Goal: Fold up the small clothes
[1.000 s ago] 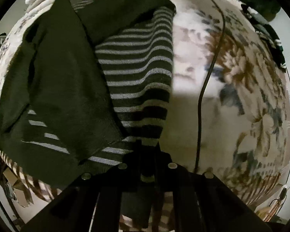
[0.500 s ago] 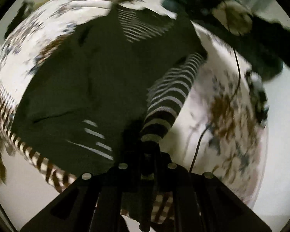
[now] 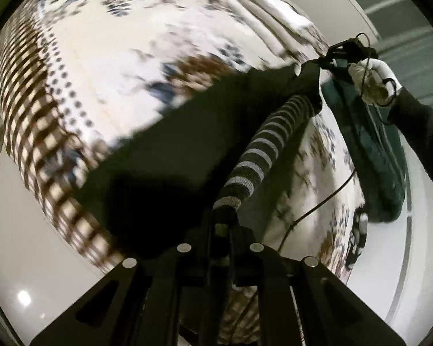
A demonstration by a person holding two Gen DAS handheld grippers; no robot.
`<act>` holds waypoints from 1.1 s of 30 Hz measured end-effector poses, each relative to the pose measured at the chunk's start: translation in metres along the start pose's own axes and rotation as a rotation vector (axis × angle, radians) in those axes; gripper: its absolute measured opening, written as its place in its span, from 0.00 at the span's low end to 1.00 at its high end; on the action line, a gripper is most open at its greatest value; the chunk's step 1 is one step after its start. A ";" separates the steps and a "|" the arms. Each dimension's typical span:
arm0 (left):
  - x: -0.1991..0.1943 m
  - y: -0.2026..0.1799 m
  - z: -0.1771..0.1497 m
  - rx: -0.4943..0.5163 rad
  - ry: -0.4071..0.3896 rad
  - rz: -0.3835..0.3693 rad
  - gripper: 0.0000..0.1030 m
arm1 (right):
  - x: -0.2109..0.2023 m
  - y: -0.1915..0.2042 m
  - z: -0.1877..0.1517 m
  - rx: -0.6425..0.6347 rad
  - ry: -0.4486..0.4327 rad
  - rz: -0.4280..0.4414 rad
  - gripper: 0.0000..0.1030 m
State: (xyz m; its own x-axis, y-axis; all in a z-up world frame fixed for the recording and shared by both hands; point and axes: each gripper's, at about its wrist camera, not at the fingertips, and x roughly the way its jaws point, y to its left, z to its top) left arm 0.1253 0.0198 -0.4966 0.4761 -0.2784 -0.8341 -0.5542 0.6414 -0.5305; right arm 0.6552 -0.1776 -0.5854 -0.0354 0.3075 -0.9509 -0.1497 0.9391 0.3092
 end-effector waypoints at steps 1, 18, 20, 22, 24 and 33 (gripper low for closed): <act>0.001 0.014 0.009 -0.014 0.000 -0.008 0.07 | 0.012 0.011 0.003 -0.002 0.005 -0.023 0.05; 0.033 0.118 0.028 -0.139 0.203 -0.062 0.60 | 0.005 -0.043 -0.098 0.162 0.075 0.123 0.58; 0.035 0.107 0.028 -0.110 0.212 -0.041 0.60 | -0.006 -0.068 -0.145 0.169 0.078 0.098 0.58; 0.038 0.094 0.026 -0.053 0.220 -0.023 0.60 | -0.005 -0.088 -0.191 0.182 0.111 0.090 0.58; 0.044 0.079 0.018 0.016 0.236 0.024 0.60 | 0.009 -0.107 -0.253 0.219 0.183 0.125 0.58; 0.060 0.066 0.000 0.139 0.246 0.260 0.04 | 0.085 -0.111 -0.475 0.328 0.404 0.270 0.58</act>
State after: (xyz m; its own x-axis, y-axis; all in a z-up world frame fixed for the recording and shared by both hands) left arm 0.1177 0.0457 -0.5816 0.1438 -0.2460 -0.9586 -0.5292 0.7993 -0.2845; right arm 0.1996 -0.3286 -0.7071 -0.4134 0.5197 -0.7477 0.2280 0.8541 0.4675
